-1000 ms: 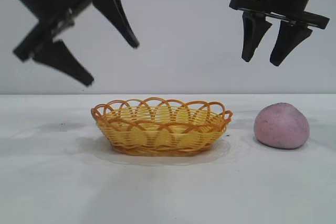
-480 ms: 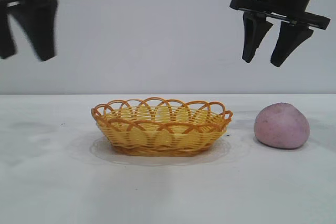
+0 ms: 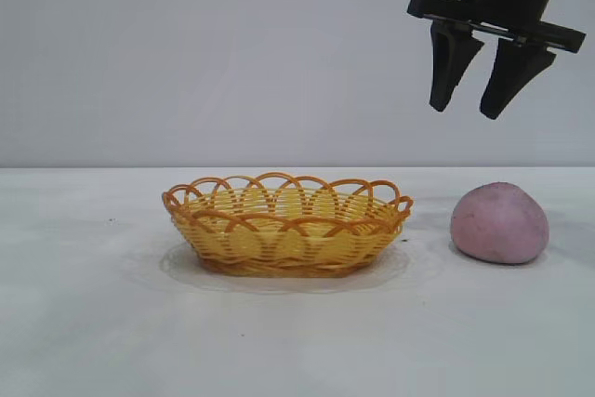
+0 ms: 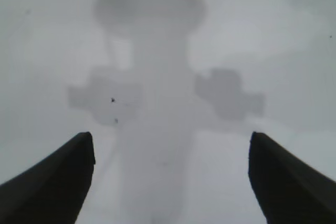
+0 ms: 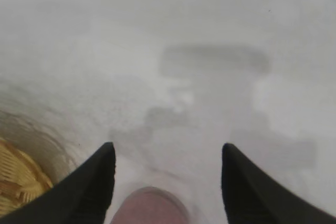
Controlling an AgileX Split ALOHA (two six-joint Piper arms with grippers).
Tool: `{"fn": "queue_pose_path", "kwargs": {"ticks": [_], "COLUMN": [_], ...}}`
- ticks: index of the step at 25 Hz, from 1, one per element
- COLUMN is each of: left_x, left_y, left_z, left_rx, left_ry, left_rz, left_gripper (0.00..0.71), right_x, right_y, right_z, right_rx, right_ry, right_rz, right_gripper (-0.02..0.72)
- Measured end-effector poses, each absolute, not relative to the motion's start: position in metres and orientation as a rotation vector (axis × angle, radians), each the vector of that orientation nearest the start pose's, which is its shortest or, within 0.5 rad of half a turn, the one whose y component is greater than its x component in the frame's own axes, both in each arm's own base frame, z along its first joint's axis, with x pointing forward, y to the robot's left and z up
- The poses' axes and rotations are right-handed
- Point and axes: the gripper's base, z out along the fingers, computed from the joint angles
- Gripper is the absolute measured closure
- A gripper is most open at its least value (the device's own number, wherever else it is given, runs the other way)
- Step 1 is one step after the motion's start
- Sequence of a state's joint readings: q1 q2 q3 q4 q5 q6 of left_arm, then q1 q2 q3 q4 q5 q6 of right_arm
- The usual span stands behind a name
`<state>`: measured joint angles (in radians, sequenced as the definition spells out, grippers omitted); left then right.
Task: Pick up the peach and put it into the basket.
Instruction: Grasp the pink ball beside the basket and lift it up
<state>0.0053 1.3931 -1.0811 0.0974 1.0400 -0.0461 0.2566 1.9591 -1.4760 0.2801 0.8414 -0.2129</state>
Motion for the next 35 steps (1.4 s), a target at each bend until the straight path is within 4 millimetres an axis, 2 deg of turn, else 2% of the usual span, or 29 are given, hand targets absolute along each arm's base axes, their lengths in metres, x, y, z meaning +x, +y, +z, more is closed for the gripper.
{"fn": "queue_pose_path", "kwargs": {"ticks": [3,5,9,13,20,27,31,35], "left_x": [0.239,0.215,0.16,0.107,0.038,-0.002,-0.01,-0.009], "left_y": [0.007,0.007,0.004,0.001,0.0,0.0,-0.001,-0.001], "left_z": [0.313,0.328,0.339,0.338,0.318,0.285,0.269,0.268], "left_rx": [-0.039,-0.045,-0.058,-0.064,-0.061,-0.048,-0.042,-0.016], "left_ry": [2.756,2.692,2.59,2.479,2.289,2.151,2.119,2.11], "left_rz": [0.09,0.077,0.031,-0.005,-0.028,-0.025,-0.025,-0.013], "left_gripper": [0.177,0.177,0.177,0.177,0.177,0.177,0.177,0.177], "right_x": [0.395,0.395,0.395,0.395,0.394,0.387,0.38,0.368], "right_y": [0.123,0.123,0.123,0.123,0.123,0.12,0.117,0.115], "right_z": [0.21,0.21,0.21,0.21,0.21,0.225,0.237,0.254], "right_rx": [-0.442,-0.442,-0.442,-0.442,-0.445,-0.476,-0.506,-0.527], "right_ry": [2.76,2.76,2.76,2.76,2.768,2.761,2.777,2.789], "right_rz": [0.347,0.347,0.347,0.347,0.349,0.324,0.309,0.314], "right_gripper": [0.339,0.339,0.339,0.339,0.339,0.339,0.339,0.339]}}
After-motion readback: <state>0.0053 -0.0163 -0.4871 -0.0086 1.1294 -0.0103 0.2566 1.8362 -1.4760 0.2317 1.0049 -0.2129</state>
